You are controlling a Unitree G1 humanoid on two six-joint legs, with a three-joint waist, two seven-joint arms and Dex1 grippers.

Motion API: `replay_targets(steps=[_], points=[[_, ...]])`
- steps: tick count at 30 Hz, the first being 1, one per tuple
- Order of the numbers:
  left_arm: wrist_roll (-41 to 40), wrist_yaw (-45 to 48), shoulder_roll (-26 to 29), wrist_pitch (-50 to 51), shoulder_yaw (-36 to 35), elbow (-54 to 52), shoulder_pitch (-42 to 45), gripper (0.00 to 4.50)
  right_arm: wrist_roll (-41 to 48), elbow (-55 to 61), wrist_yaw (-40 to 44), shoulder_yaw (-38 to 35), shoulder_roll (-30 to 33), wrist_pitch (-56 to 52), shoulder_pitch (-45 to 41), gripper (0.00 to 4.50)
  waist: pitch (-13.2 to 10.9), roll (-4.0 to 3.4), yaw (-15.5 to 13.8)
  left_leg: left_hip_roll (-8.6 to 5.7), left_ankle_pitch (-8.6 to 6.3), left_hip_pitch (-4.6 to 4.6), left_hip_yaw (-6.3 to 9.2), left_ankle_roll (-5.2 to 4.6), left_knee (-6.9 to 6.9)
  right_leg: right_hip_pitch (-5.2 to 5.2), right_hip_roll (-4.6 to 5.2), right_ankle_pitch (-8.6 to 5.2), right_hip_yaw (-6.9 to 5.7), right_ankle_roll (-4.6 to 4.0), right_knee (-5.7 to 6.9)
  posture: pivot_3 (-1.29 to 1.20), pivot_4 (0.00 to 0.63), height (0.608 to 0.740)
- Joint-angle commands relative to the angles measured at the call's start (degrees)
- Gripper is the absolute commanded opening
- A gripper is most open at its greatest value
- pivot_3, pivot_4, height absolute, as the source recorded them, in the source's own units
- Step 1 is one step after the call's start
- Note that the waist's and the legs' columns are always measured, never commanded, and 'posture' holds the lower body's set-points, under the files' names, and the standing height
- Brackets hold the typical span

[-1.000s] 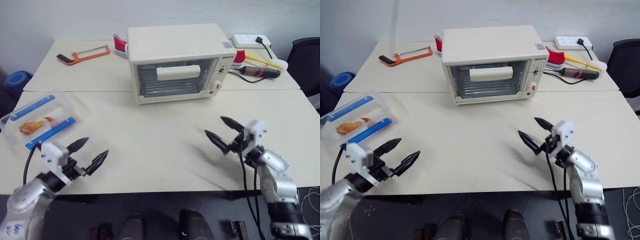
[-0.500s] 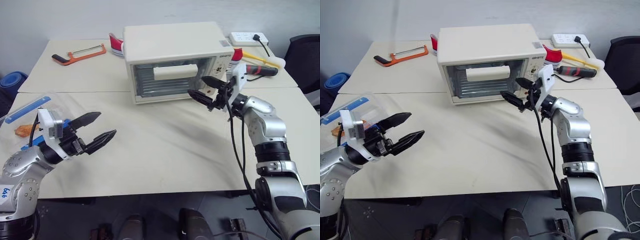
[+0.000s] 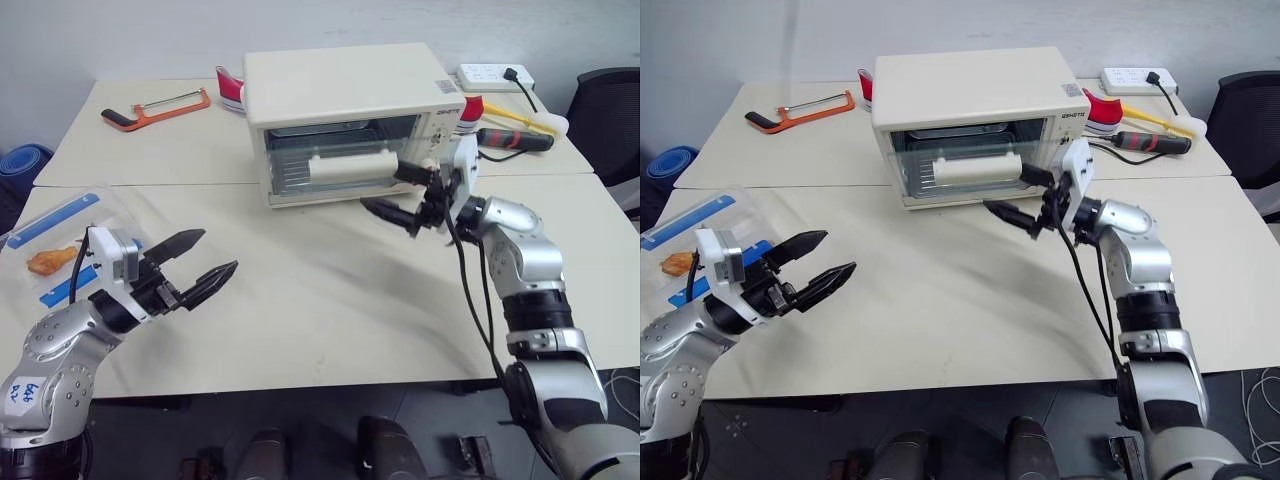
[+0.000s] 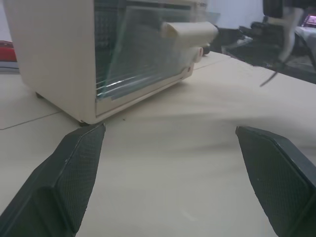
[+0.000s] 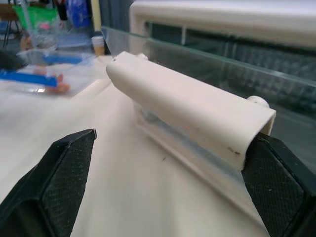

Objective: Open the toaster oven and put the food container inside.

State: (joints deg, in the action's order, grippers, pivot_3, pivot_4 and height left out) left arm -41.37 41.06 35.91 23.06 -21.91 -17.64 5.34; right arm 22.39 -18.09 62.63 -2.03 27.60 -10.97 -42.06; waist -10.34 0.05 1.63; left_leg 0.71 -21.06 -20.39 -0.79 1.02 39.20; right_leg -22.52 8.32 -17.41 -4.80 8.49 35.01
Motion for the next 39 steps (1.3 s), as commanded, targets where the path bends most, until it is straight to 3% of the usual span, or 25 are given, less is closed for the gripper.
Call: replay_targets(steps=[1,7,12,18,22,24,33,39], points=[[0.5,-0.6,-0.4,-2.4,-1.2,3.1,4.8,3.33,-1.2,4.8,2.3,0.6,2.3,3.2,2.7,4.5,0.0,0.0,-0.2,0.0,0.0,0.0,0.01,0.0,0.02,0.01,0.0,0.0,0.0,0.0,0.0,0.0,0.15,0.74],[8.1,0.3,-0.5,-6.9,4.5,16.3,17.5,1.48,-1.2,5.5,3.7,1.1,2.2,5.1,4.2,4.5,0.0,0.0,-0.1,-0.01,0.01,0.02,0.0,0.02,0.01,0.02,-0.01,0.0,-0.04,0.0,0.02,0.0,0.15,0.74],[12.9,2.1,-4.8,-11.1,10.5,27.1,28.5,0.03,-2.3,2.8,3.9,1.4,1.8,8.1,3.4,4.5,0.0,0.01,0.0,-0.03,0.01,0.02,0.0,0.02,0.0,0.02,-0.01,0.01,-0.1,0.01,0.0,0.0,0.15,0.74],[17.6,5.4,-10.5,-16.9,15.6,37.5,37.0,0.03,-3.1,0.6,4.1,0.9,1.9,11.5,3.8,4.5,0.0,0.03,0.2,0.0,0.01,-0.01,0.01,0.02,-0.01,0.01,0.0,0.01,-0.4,0.02,-0.01,0.0,0.15,0.74],[17.8,7.7,-12.6,-17.0,16.9,38.8,38.2,0.03,-2.4,2.4,2.6,-1.2,3.1,12.6,7.3,4.5,0.0,0.03,0.1,0.0,0.01,-0.01,0.01,0.02,0.01,0.02,0.05,0.01,-0.5,0.02,0.0,0.0,0.15,0.74],[17.9,8.3,-12.9,-16.7,17.2,38.5,38.0,0.03,-1.9,3.8,1.6,-2.5,4.0,12.3,9.7,4.5,0.0,0.05,0.0,0.0,0.01,-0.01,0.02,0.02,0.01,0.02,0.08,0.01,-0.61,0.02,0.01,0.0,0.15,0.74],[26.8,10.1,-9.5,-17.0,24.7,32.3,30.2,0.03,1.0,13.9,-0.5,-17.3,12.1,16.2,35.1,4.5,0.0,0.07,-1.5,-0.04,0.01,-0.01,0.01,-0.01,0.06,0.08,0.19,0.01,-0.76,0.02,0.03,0.0,0.15,0.74],[34.2,5.5,-8.3,-17.7,27.4,30.4,26.2,0.03,3.2,20.2,-1.4,-18.5,13.7,14.1,37.0,4.5,0.0,0.07,-1.6,0.0,0.06,0.12,-0.16,-0.01,0.06,0.09,0.17,0.08,-0.59,-0.08,0.11,0.0,0.15,0.74]])
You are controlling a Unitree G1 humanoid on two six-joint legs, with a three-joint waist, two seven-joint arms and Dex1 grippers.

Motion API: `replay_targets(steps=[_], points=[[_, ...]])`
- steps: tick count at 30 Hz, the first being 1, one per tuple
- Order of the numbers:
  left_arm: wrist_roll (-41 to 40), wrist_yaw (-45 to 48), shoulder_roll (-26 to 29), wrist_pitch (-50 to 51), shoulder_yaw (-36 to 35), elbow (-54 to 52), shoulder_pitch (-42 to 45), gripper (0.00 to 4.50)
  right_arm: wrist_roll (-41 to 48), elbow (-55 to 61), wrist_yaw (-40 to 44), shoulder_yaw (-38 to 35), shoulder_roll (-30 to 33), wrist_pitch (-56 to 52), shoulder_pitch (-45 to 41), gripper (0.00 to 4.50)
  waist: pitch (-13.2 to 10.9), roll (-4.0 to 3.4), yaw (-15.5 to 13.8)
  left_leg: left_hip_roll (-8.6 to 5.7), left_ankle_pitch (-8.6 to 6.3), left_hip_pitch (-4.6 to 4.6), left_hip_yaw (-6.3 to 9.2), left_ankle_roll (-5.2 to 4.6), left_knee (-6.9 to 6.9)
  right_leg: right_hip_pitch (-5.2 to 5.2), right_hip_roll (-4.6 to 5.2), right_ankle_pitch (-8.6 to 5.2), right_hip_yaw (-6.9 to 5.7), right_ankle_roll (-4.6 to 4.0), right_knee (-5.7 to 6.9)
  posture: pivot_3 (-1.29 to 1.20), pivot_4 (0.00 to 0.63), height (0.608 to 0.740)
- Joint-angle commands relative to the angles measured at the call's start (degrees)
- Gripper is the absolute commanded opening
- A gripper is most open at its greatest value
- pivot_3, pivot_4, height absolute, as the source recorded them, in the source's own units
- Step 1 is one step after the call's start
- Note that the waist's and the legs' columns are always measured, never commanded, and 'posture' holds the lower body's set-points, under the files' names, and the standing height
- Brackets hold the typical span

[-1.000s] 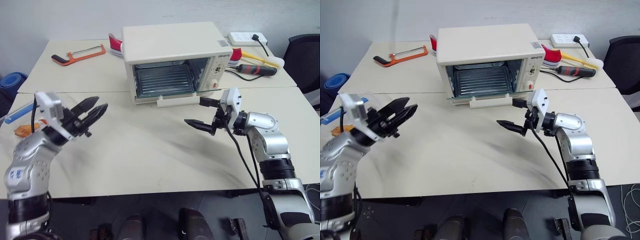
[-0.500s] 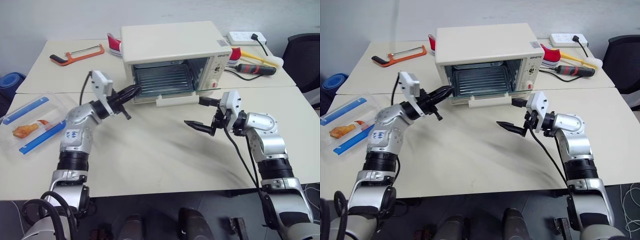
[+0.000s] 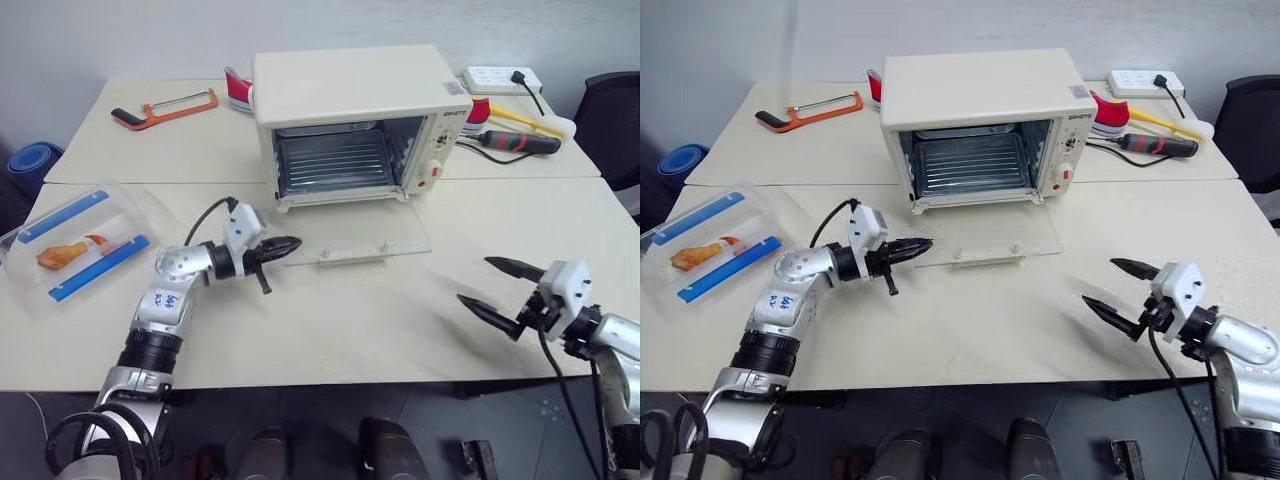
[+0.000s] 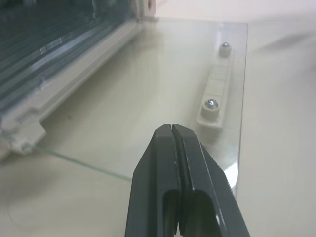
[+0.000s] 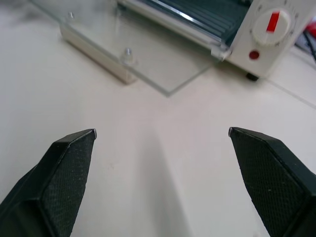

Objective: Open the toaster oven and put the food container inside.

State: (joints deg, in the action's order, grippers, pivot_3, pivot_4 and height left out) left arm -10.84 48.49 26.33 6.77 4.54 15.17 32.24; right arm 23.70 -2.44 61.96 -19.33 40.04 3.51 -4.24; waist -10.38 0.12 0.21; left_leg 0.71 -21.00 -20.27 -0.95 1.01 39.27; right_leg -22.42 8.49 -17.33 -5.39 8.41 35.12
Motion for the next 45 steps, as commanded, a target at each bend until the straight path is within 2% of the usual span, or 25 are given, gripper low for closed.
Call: replay_targets(steps=[1,4,5,7,11,14,18,21,24,27,32,35,38,40,45], points=[[3.8,-2.7,1.1,-1.2,0.7,-2.9,-1.3,0.03,2.7,5.5,-0.9,-0.8,1.2,-1.4,-1.6,4.5,0.0,-0.01,-0.3,0.0,0.01,0.01,0.03,0.01,0.0,0.02,0.0,0.0,0.0,0.0,0.0,0.0,0.15,0.74],[0.0,-4.2,-0.6,1.8,-2.0,-6.7,-3.6,0.03,4.1,7.6,-0.5,1.2,0.7,-3.4,-4.3,4.5,0.0,-0.02,-0.3,-0.01,0.0,0.01,0.03,0.0,0.01,0.03,0.01,0.01,0.01,0.01,-0.04,0.0,0.15,0.74],[-3.2,-4.6,-0.9,3.5,-4.5,-10.4,-5.0,0.43,4.5,8.4,-0.1,2.5,0.3,-4.0,-5.5,4.5,0.0,-0.02,-0.3,-0.01,0.0,0.0,0.05,0.0,0.0,0.04,0.01,0.01,0.0,0.01,-0.05,0.0,0.15,0.74],[-7.0,-4.2,0.5,6.3,-7.8,-16.9,-8.2,0.86,6.5,10.2,0.4,4.7,-0.5,-6.8,-6.9,4.5,0.0,-0.01,0.0,0.01,0.0,-0.03,0.08,0.0,-0.01,0.0,0.0,0.01,-0.01,0.01,-0.06,0.0,0.15,0.74],[-14.8,-3.5,6.2,9.2,-21.6,-29.2,-22.0,2.12,7.3,14.0,-1.3,9.0,-5.1,-5.9,-10.2,4.5,0.0,0.0,0.8,0.16,0.0,-0.04,0.2,0.08,-0.08,-0.03,-0.07,0.0,-0.1,-0.01,-0.07,0.0,0.15,0.74],[-17.8,-4.4,8.5,7.1,-37.3,-31.0,-32.8,3.06,8.1,16.1,-1.8,12.2,-8.4,-6.4,-11.6,4.5,0.0,-0.01,1.2,0.15,-0.01,-0.04,0.23,0.09,-0.11,-0.02,-0.05,-0.02,-0.11,-0.04,-0.09,0.0,0.15,0.74],[-25.0,-10.2,8.3,13.7,-56.1,-30.0,-43.5,4.34,9.1,20.2,1.6,17.5,-10.4,-6.1,-11.2,4.5,0.0,0.01,0.7,0.11,-0.03,-0.05,0.32,0.06,-0.06,0.06,-0.01,-0.02,-0.14,-0.04,-0.16,0.0,0.15,0.74],[-29.0,-14.9,8.0,19.4,-65.0,-27.6,-48.5,4.43,9.2,21.4,1.6,19.5,-12.4,-5.1,-10.9,4.5,0.0,0.04,-0.2,0.1,-0.05,-0.04,0.36,0.03,-0.05,0.1,0.0,-0.02,-0.14,-0.04,-0.21,0.0,0.15,0.74],[-32.0,-20.7,9.3,24.8,-71.0,-25.7,-49.9,4.43,8.9,20.6,1.9,20.1,-14.1,-3.0,-11.2,4.5,0.0,0.09,-0.8,0.04,-0.06,-0.03,0.4,0.01,-0.04,0.14,0.05,-0.02,-0.14,-0.04,-0.19,0.0,0.15,0.74],[-32.4,-25.2,13.3,31.7,-71.8,-21.9,-49.3,4.43,9.2,20.6,1.6,20.5,-15.2,-2.1,-11.6,4.5,0.1,0.22,-1.3,0.06,-0.06,0.0,0.41,0.02,-0.04,0.14,0.03,-0.02,-0.15,-0.05,-0.13,0.0,0.15,0.74],[-35.0,-31.1,21.9,45.2,-68.7,-17.3,-42.4,4.43,7.1,20.1,5.5,22.9,-14.0,0.2,-10.4,4.5,0.1,0.33,-1.4,0.07,-0.06,0.01,0.39,0.04,-0.05,0.08,0.0,-0.04,-0.13,-0.09,-0.06,0.0,0.15,0.74],[-34.6,-32.1,30.2,51.3,-63.4,-8.4,-32.5,4.43,6.0,18.8,5.6,22.9,-13.6,1.1,-10.1,4.5,0.2,0.38,-1.5,0.07,-0.05,0.0,0.39,0.07,-0.06,0.04,-0.02,-0.05,-0.13,-0.12,0.01,0.0,0.15,0.74],[-30.1,-34.6,36.4,56.3,-56.2,1.3,-25.4,4.43,5.4,18.6,5.3,23.1,-13.5,1.7,-9.2,4.5,0.1,0.38,-0.8,0.08,-0.04,0.0,0.33,0.11,-0.12,0.0,-0.08,-0.07,-0.11,-0.15,0.0,0.0,0.15,0.74],[-27.2,-34.2,39.1,56.2,-50.8,7.2,-21.4,4.43,5.1,18.8,4.5,23.3,-13.7,1.5,-8.7,4.5,0.1,0.36,0.0,0.07,-0.07,0.03,0.27,0.13,-0.21,-0.06,-0.08,-0.07,-0.09,-0.15,0.01,0.0,0.15,0.74],[-22.1,-30.2,41.1,55.3,-38.9,16.8,-11.2,4.43,4.0,18.5,2.8,23.3,-14.3,1.9,-8.5,4.5,0.1,0.41,1.4,0.15,-0.09,0.06,-0.04,0.19,-0.28,-0.27,-0.02,-0.1,-0.59,-0.2,0.22,0.0,0.15,0.74]])
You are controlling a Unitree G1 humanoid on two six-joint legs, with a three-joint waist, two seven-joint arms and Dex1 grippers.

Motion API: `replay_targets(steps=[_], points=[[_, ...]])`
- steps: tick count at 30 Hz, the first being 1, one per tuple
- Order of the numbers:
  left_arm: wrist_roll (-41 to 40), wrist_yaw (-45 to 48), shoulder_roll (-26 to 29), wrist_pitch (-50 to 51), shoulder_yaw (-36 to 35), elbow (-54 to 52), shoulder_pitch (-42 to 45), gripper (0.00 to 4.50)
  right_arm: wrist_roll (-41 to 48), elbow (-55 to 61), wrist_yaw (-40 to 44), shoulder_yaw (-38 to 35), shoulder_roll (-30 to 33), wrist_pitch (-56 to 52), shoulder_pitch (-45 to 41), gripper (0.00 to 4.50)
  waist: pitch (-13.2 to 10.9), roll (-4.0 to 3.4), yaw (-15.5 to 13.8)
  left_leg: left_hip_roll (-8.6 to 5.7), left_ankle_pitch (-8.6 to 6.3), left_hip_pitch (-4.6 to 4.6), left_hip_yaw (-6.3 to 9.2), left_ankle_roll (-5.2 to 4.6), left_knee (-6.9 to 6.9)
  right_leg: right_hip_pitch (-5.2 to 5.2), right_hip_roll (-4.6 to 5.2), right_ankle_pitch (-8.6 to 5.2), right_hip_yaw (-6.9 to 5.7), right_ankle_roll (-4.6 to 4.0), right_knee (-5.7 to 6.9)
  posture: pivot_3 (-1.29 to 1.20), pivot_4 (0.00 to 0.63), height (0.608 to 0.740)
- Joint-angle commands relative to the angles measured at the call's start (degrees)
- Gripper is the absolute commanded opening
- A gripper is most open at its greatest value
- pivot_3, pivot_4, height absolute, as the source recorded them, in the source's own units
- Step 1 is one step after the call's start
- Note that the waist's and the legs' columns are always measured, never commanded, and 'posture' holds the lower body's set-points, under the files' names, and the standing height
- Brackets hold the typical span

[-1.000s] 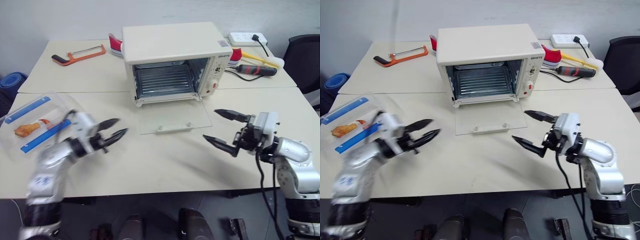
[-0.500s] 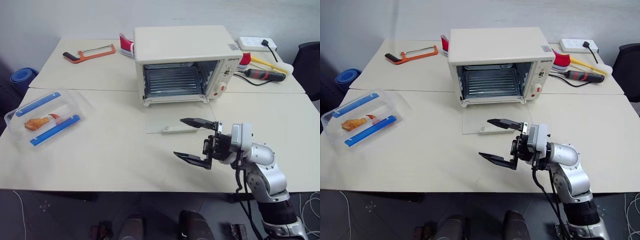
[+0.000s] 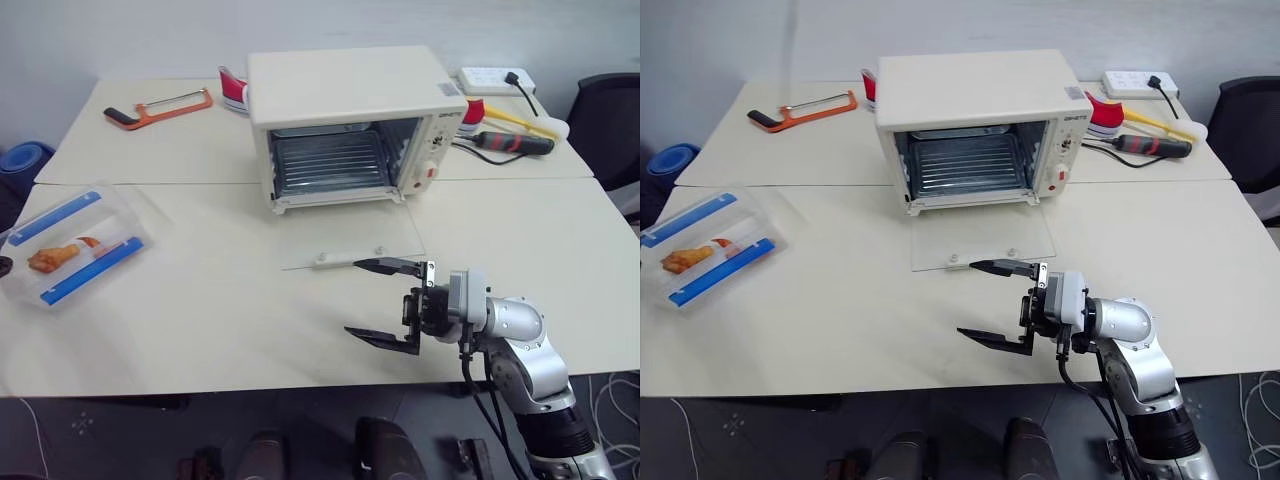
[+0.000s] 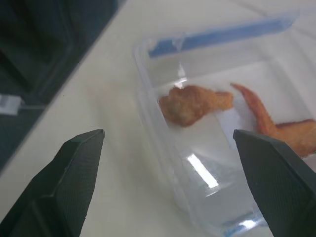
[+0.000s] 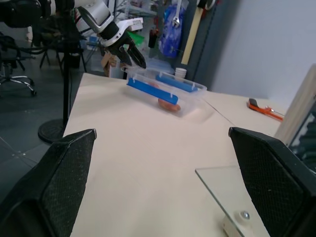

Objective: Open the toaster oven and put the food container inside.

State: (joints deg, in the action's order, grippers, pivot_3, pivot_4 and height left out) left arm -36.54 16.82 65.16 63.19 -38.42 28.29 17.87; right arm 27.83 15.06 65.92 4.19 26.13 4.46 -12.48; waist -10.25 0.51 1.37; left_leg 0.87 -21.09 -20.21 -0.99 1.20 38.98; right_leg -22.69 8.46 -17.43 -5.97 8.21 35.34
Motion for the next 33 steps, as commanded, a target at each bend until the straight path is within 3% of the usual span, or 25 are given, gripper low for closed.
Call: replay_targets(steps=[1,5,10,15,22,26,29,33], points=[[4.8,1.6,2.4,-2.0,5.7,5.5,4.9,4.26,-0.4,0.9,-1.6,-0.4,-0.5,1.1,-0.3,4.5,0.0,0.04,0.4,0.0,0.0,0.0,-0.02,0.0,0.02,0.0,0.0,0.0,0.0,0.0,0.0,0.0,0.15,0.74],[8.1,2.6,2.3,-5.0,8.5,10.5,9.3,3.3,-1.1,1.3,-3.2,-0.7,-0.3,1.5,0.5,4.5,0.0,0.05,0.4,0.03,0.0,0.02,-0.08,0.02,0.05,-0.03,0.0,0.0,0.01,0.0,0.06,0.0,0.15,0.74],[10.4,4.2,2.3,-6.4,9.1,13.4,11.4,1.71,-1.8,1.1,-4.4,-1.3,0.2,1.9,1.0,4.5,0.0,0.07,0.2,0.01,-0.01,0.01,-0.08,0.02,0.12,-0.02,0.04,0.0,0.0,0.0,0.09,0.0,0.15,0.74],[9.8,5.8,2.2,-3.9,7.3,5.0,10.1,0.25,-2.3,-0.1,-4.6,-2.3,1.3,2.6,1.2,4.5,0.0,0.12,0.2,0.02,-0.01,0.01,-0.08,0.02,0.13,-0.02,0.06,0.0,0.0,0.0,0.1,0.0,0.15,0.74],[3.0,3.7,-4.9,13.6,3.7,-22.8,8.0,0.25,-2.0,-0.7,-4.3,-4.9,4.1,3.0,3.7,4.5,0.0,0.2,-0.2,0.0,-0.01,-0.01,0.01,0.01,0.18,0.01,0.12,0.0,0.0,0.0,0.15,0.0,0.15,0.74],[0.8,0.5,-11.0,24.3,4.2,-37.0,12.7,0.25,-1.9,-1.1,-4.7,-7.7,6.5,3.0,6.1,4.5,0.0,0.24,-0.6,0.01,-0.02,-0.03,0.04,0.0,0.24,0.04,0.13,0.0,0.02,0.0,0.15,0.0,0.15,0.74],[-1.0,-3.3,-18.8,29.0,4.9,-42.3,18.3,0.25,-2.1,-1.2,-5.3,-10.1,7.8,3.2,8.5,4.5,0.0,0.24,-0.9,0.02,-0.01,-0.02,0.03,0.01,0.24,0.04,0.1,0.0,0.02,0.0,0.17,0.0,0.15,0.74],[-3.8,-12.4,-33.0,29.3,8.4,-46.8,24.1,0.25,-2.7,-0.5,-7.6,-12.7,8.1,3.5,11.2,4.5,0.0,0.23,-2.0,-0.04,-0.01,-0.01,0.1,0.01,0.36,0.14,0.17,0.01,0.01,0.0,0.19,0.0,0.15,0.74]])
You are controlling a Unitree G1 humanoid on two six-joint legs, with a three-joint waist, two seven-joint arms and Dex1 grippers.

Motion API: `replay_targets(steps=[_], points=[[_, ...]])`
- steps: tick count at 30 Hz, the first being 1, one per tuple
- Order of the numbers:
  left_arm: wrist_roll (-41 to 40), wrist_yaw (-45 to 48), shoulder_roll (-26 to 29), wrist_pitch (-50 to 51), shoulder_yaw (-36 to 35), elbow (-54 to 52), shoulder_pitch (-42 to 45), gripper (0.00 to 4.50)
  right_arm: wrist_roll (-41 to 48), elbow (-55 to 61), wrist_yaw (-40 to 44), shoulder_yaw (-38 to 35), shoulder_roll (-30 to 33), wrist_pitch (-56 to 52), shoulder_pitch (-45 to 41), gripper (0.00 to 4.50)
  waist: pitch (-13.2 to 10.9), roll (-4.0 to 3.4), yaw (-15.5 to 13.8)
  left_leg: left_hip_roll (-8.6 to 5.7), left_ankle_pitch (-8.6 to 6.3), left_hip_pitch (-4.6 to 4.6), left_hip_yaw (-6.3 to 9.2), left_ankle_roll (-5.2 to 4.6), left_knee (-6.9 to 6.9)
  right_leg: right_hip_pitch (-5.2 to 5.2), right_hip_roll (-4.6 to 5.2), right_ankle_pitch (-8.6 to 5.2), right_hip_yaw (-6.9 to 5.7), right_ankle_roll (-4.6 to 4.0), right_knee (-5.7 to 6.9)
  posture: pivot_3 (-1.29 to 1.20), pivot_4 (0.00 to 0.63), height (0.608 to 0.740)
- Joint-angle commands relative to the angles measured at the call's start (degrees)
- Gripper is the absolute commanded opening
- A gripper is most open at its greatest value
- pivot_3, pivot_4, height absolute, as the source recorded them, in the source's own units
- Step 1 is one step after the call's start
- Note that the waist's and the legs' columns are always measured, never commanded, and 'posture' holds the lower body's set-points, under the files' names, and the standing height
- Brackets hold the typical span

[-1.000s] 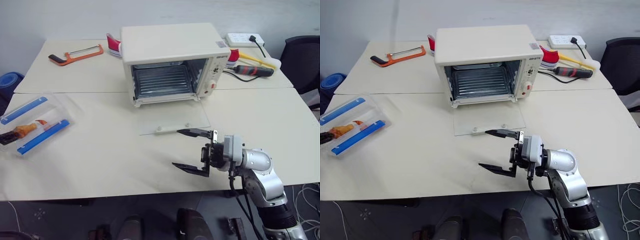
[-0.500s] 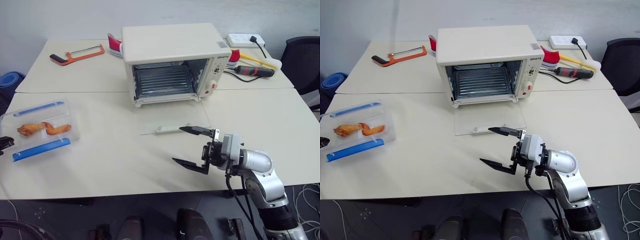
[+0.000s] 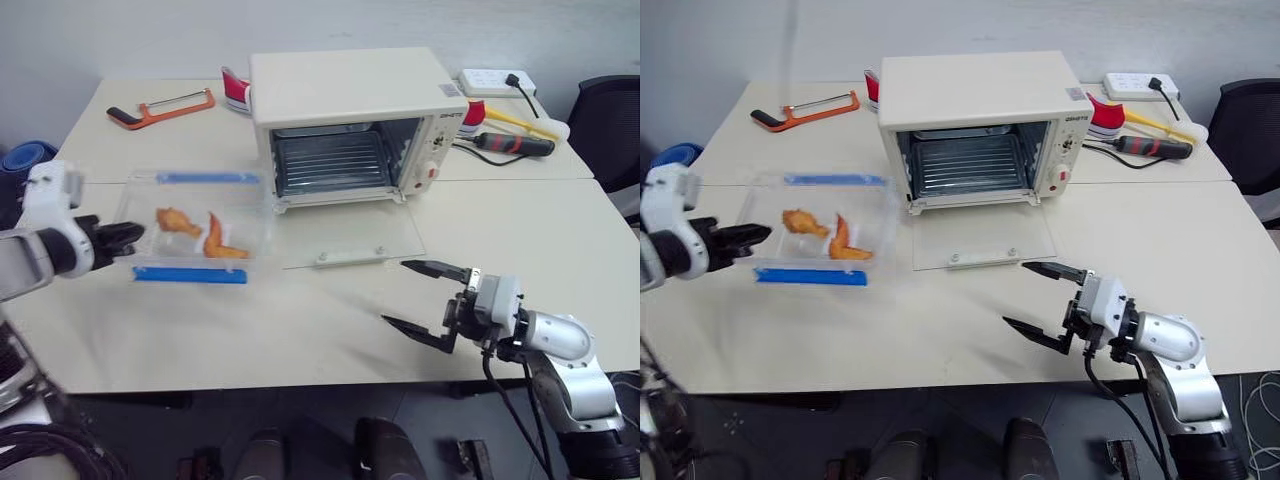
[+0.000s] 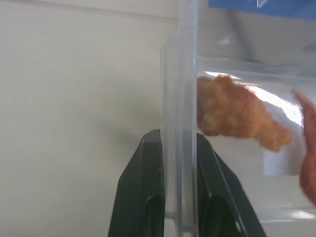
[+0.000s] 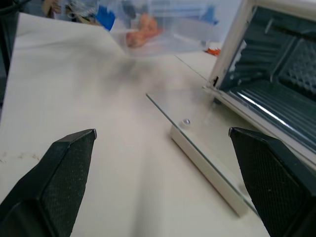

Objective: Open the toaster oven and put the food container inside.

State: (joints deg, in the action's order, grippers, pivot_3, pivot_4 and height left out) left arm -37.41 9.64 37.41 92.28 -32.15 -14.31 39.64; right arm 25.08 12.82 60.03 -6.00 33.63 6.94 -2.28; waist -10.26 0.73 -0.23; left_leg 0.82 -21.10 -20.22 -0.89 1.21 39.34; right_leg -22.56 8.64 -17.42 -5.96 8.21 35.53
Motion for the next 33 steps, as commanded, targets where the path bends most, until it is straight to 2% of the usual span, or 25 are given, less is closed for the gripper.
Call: replay_targets(steps=[1,8,11,21,23,25,31,33], points=[[-3.3,-7.2,-8.1,0.2,3.7,-4.9,2.7,0.25,0.0,2.3,-2.2,-2.8,0.4,1.0,1.6,4.5,0.0,0.01,-0.4,0.0,-0.01,-0.01,0.0,-0.02,0.08,0.03,0.0,0.0,0.0,0.0,-0.01,0.0,0.15,0.74],[1.5,-17.3,-24.8,0.2,6.2,-3.3,7.4,0.25,-0.5,6.6,-6.3,-3.3,-0.6,0.9,5.5,4.5,0.0,0.01,-0.5,0.01,-0.02,-0.01,-0.05,0.0,0.07,0.0,-0.05,0.01,0.03,0.0,-0.02,0.0,0.15,0.74],[4.4,-18.6,-29.3,0.2,7.8,-1.9,9.9,0.25,-0.6,8.5,-8.1,-3.5,-0.9,0.6,7.4,4.5,0.0,0.01,-1.1,0.0,-0.02,-0.02,-0.03,0.0,0.08,0.01,-0.05,0.01,0.01,0.0,-0.05,0.0,0.15,0.74],[12.9,-18.0,-32.0,-5.5,14.4,8.5,14.0,0.25,-1.2,11.7,-12.5,-2.9,-1.4,0.3,9.4,4.5,0.0,0.01,-1.3,-0.01,-0.02,0.0,-0.03,-0.01,0.14,0.09,-0.06,0.01,0.0,-0.01,-0.09,0.0,0.15,0.74],[13.9,-17.3,-31.5,-7.1,16.4,9.2,14.2,0.99,-1.2,12.2,-13.3,-2.7,-1.7,0.0,9.5,4.5,0.0,0.01,-1.5,-0.02,-0.02,-0.01,0.01,-0.01,0.19,0.13,-0.06,0.02,-0.01,-0.02,-0.1,0.0,0.15,0.74],[14.2,-16.1,-31.4,-8.3,17.4,9.8,14.6,1.5,-1.3,12.6,-13.8,-2.5,-1.8,-0.2,9.7,4.5,0.0,0.01,-1.4,-0.03,-0.02,-0.02,0.01,-0.01,0.2,0.13,-0.06,0.02,-0.01,-0.02,-0.1,0.0,0.15,0.74],[13.1,-12.6,-30.2,-10.4,15.4,8.9,15.3,3.41,-0.6,14.0,-14.8,-3.3,-1.5,-1.2,11.3,4.5,0.0,0.01,-1.2,-0.01,-0.02,-0.02,0.01,-0.01,0.18,0.11,-0.07,0.02,-0.02,-0.02,-0.1,0.0,0.15,0.74],[11.6,-8.7,-27.8,-12.9,15.1,7.7,14.8,3.41,0.6,14.7,-15.2,-4.1,-1.1,-2.5,11.8,4.5,0.0,0.0,-1.1,0.0,-0.02,-0.02,0.0,-0.01,0.17,0.1,-0.08,0.02,-0.02,-0.02,-0.1,0.0,0.15,0.74]])
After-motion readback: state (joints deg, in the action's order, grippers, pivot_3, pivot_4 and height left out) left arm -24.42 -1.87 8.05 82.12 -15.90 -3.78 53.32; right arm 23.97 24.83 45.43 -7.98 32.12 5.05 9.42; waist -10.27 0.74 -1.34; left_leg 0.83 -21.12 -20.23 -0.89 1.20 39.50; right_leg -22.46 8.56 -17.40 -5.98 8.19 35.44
